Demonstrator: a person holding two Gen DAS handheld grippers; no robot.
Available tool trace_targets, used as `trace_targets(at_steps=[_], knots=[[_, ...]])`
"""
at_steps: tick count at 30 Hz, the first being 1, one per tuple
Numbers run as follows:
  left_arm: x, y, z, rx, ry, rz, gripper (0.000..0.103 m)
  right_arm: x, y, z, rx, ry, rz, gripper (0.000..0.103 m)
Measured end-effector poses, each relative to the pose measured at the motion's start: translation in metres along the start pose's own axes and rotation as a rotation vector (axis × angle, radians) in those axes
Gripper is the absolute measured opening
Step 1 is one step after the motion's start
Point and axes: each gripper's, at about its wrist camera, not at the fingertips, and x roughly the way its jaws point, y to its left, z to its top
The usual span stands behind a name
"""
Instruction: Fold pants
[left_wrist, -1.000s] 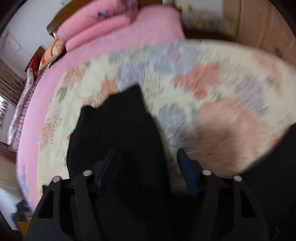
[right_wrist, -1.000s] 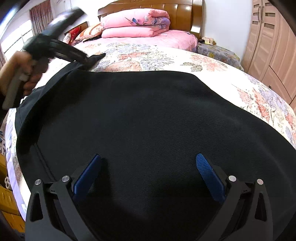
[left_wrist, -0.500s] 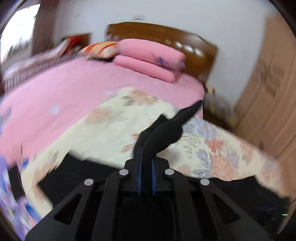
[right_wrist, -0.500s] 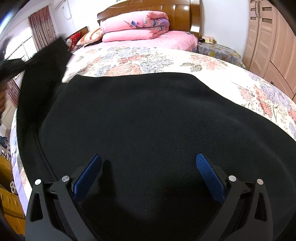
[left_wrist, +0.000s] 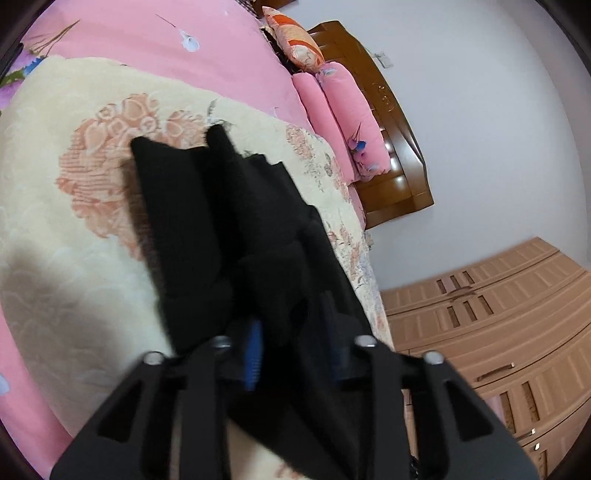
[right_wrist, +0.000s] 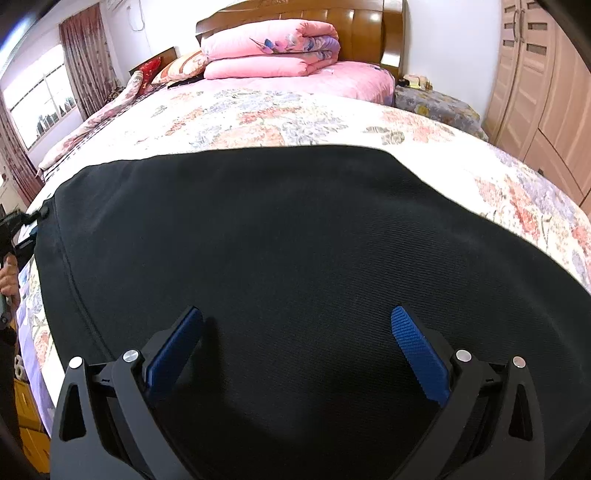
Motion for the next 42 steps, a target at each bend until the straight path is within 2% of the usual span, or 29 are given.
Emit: trace_targets(at_steps=[3, 5, 6, 7, 9, 10, 13, 15, 17, 19, 20, 21, 23, 24, 25, 27, 28, 30, 32, 33, 35, 39, 40, 42], knots=[[-0.001, -0.021, 0.001, 0.091, -0.005, 0.081, 0.032, -0.018, 0.05, 0.009, -0.127, -0.063, 0.168, 0.099], [-0.002, -0.037, 0.0, 0.167, -0.017, 0.162, 0.01, -0.021, 0.096, 0.014, -0.262, -0.07, 0.262, 0.098], [0.0, -0.047, -0.001, 0.211, -0.024, 0.224, 0.007, -0.019, 0.127, 0.016, -0.353, -0.063, 0.316, 0.093], [0.0, -0.053, -0.001, 0.226, -0.03, 0.244, 0.007, -0.016, 0.151, 0.018, -0.42, -0.055, 0.348, 0.091], [-0.006, -0.077, -0.001, 0.27, -0.062, 0.248, 0.007, -0.007, 0.191, 0.022, -0.526, -0.043, 0.393, 0.081], [-0.008, -0.088, 0.0, 0.29, -0.071, 0.25, 0.007, -0.001, 0.206, 0.023, -0.564, -0.043, 0.407, 0.08], [-0.006, -0.115, 0.009, 0.299, -0.051, 0.221, 0.007, 0.021, 0.239, 0.029, -0.607, -0.011, 0.428, 0.072], [-0.002, -0.123, 0.015, 0.298, -0.033, 0.224, 0.007, 0.031, 0.249, 0.031, -0.628, -0.014, 0.409, 0.067], [0.001, -0.123, 0.016, 0.291, -0.018, 0.227, 0.007, 0.039, 0.254, 0.025, -0.664, -0.016, 0.335, 0.06], [0.0, -0.116, 0.011, 0.272, -0.01, 0.234, 0.007, 0.042, 0.259, 0.015, -0.704, -0.046, 0.27, 0.044], [-0.004, -0.109, 0.006, 0.263, -0.009, 0.247, 0.007, 0.043, 0.26, 0.011, -0.727, -0.067, 0.214, 0.02], [-0.002, -0.098, 0.005, 0.242, -0.006, 0.27, 0.007, 0.042, 0.258, 0.009, -0.728, -0.084, 0.19, 0.013], [0.001, -0.08, 0.005, 0.214, -0.006, 0.301, 0.011, 0.038, 0.254, 0.01, -0.705, -0.109, 0.197, 0.011], [0.002, -0.069, 0.004, 0.195, 0.0, 0.312, 0.016, 0.037, 0.254, 0.01, -0.708, -0.118, 0.188, 0.011], [0.003, -0.061, 0.004, 0.181, 0.006, 0.324, 0.031, 0.036, 0.255, 0.012, -0.711, -0.119, 0.185, 0.011], [0.004, -0.047, 0.008, 0.157, -0.008, 0.36, 0.053, 0.037, 0.255, 0.011, -0.717, -0.117, 0.184, 0.01], [0.005, -0.043, 0.012, 0.146, -0.009, 0.336, 0.054, 0.038, 0.254, 0.011, -0.715, -0.117, 0.185, 0.01], [0.004, -0.036, 0.019, 0.121, -0.022, 0.311, 0.053, 0.037, 0.253, 0.01, -0.709, -0.123, 0.181, 0.01], [0.005, -0.037, 0.025, 0.136, -0.034, 0.354, 0.023, 0.036, 0.255, 0.01, -0.712, -0.132, 0.173, 0.01], [0.005, -0.039, 0.026, 0.147, -0.033, 0.354, 0.02, 0.035, 0.256, 0.011, -0.716, -0.141, 0.166, 0.01], [-0.004, -0.046, 0.026, 0.166, -0.06, 0.338, 0.017, 0.029, 0.257, 0.011, -0.717, -0.158, 0.163, 0.01], [-0.046, -0.088, 0.011, 0.322, -0.177, 0.336, 0.016, 0.003, 0.255, 0.014, -0.709, -0.215, 0.182, 0.01], [-0.049, -0.089, 0.01, 0.333, -0.18, 0.349, 0.016, 0.002, 0.256, 0.013, -0.721, -0.213, 0.19, 0.01], [-0.042, -0.067, 0.01, 0.296, -0.132, 0.395, 0.016, 0.015, 0.26, 0.008, -0.745, -0.171, 0.193, 0.01]])
